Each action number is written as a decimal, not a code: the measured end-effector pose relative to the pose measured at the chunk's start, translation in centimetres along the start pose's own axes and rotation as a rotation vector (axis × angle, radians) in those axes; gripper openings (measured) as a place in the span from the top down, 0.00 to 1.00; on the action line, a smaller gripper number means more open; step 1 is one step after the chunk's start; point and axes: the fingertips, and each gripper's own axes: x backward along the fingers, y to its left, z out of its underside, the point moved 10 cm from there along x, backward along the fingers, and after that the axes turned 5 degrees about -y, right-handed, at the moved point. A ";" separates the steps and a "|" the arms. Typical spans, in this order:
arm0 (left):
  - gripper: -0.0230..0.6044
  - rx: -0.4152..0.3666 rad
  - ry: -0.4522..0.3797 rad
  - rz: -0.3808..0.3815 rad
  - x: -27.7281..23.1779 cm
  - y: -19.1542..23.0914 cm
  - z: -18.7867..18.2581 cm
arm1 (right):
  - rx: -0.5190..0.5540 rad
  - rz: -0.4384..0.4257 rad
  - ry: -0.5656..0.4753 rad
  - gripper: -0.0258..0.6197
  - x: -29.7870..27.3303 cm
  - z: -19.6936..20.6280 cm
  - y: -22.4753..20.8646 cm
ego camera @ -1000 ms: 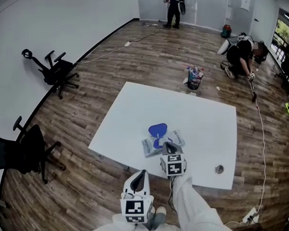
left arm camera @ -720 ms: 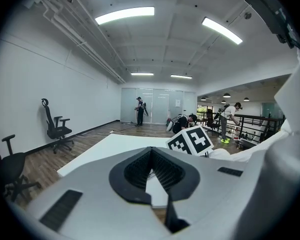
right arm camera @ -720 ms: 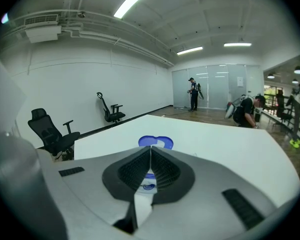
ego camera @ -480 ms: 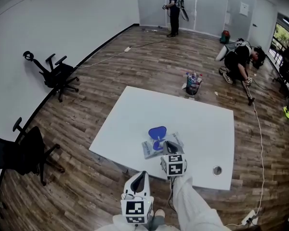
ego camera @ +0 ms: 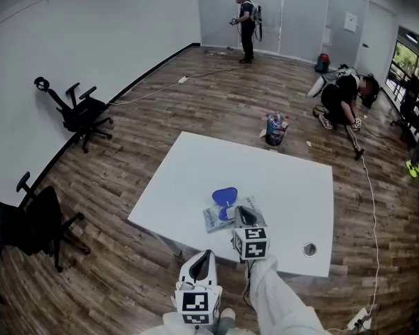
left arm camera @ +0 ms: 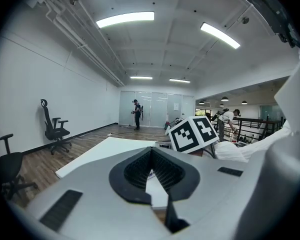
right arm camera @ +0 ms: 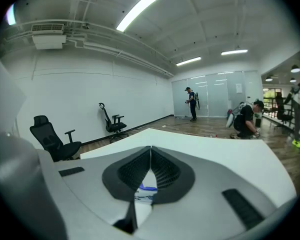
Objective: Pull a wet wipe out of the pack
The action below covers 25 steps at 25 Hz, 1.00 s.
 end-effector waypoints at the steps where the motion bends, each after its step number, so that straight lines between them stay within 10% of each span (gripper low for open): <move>1: 0.96 0.002 -0.001 0.004 0.1 -0.1 0.0 | 0.000 0.001 -0.009 0.94 0.3 -0.2 0.0; 25: 0.97 -0.004 -0.045 0.099 -0.3 -2.1 0.5 | -0.099 0.137 -0.080 0.94 13.1 1.0 -2.2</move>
